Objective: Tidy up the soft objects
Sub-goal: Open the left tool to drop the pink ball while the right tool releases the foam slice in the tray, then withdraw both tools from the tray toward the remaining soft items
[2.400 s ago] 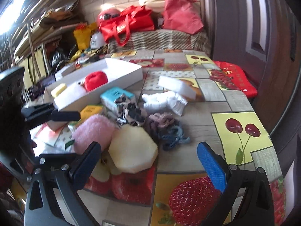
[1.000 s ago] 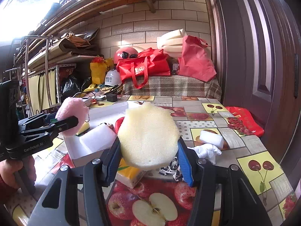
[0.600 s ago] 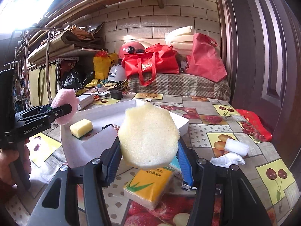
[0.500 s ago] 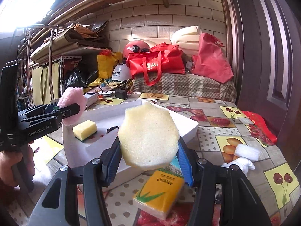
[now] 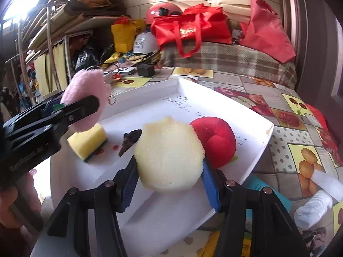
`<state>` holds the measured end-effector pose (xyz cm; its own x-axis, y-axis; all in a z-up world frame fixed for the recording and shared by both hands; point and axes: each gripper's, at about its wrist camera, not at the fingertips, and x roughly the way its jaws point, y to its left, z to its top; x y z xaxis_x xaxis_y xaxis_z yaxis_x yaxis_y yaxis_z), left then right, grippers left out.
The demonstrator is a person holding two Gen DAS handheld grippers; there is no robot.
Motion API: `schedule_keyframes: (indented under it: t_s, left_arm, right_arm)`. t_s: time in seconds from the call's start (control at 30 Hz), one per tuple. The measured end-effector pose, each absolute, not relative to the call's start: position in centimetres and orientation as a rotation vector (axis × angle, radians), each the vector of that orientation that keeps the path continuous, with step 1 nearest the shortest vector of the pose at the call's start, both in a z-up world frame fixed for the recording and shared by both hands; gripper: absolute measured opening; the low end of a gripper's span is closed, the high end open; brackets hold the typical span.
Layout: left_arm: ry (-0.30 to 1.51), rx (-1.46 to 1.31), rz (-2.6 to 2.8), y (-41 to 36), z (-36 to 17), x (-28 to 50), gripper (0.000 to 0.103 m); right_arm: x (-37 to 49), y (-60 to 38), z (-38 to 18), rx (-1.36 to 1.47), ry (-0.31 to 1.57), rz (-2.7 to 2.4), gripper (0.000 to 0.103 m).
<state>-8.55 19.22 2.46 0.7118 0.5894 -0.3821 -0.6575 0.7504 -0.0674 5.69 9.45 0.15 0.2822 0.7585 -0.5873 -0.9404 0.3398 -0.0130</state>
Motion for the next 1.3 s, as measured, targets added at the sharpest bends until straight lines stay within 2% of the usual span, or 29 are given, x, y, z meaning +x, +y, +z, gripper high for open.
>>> schedule_keyframes:
  t_s: [0.03,0.1,0.13,0.17,0.2,0.47,0.83,1.0,1.13,1.3]
  left_arm:
    - [0.351,-0.210,0.699,19.3,2.4,-8.6,0.045]
    - [0.338,-0.226,0.721,19.5,2.4,-9.0,0.060]
    - [0.331,-0.232,0.733,19.6,2.5,-9.2,0.083]
    - [0.322,-0.234,0.741,19.6,2.5,-9.3,0.101]
    - [0.310,-0.232,0.745,19.5,2.5,-9.5,0.103]
    - [0.240,-0.165,0.762,17.9,3.2,-10.4,0.103]
    - [0.195,-0.174,0.810,16.2,3.3,-12.1,0.103]
    - [0.141,-0.192,0.726,13.8,3.6,-12.9,0.103]
    - [0.082,-0.178,0.633,11.8,4.2,-12.9,0.103]
    - [0.109,-0.174,0.557,10.9,4.5,-12.0,0.103]
  right_arm:
    - [6.3,9.6,0.1,-0.374,0.553,1.147,0.059]
    - [7.2,10.0,-0.1,-0.358,0.586,1.099,0.072]
    - [7.2,9.9,-0.1,-0.355,0.588,1.083,0.084]
    - [7.0,9.5,0.1,-0.346,0.569,1.079,0.085]
    - [6.7,9.2,0.4,-0.339,0.540,1.081,0.085]
    - [2.5,6.1,2.3,-0.316,0.278,1.115,0.085]
    - [1.1,1.0,3.2,-0.186,0.165,1.100,0.085]
    - [2.6,-4.3,5.1,0.030,0.103,1.036,0.085]
    - [5.6,-9.1,6.0,0.161,0.093,0.937,0.086]
    - [10.8,-12.6,4.4,0.109,0.208,0.764,0.086]
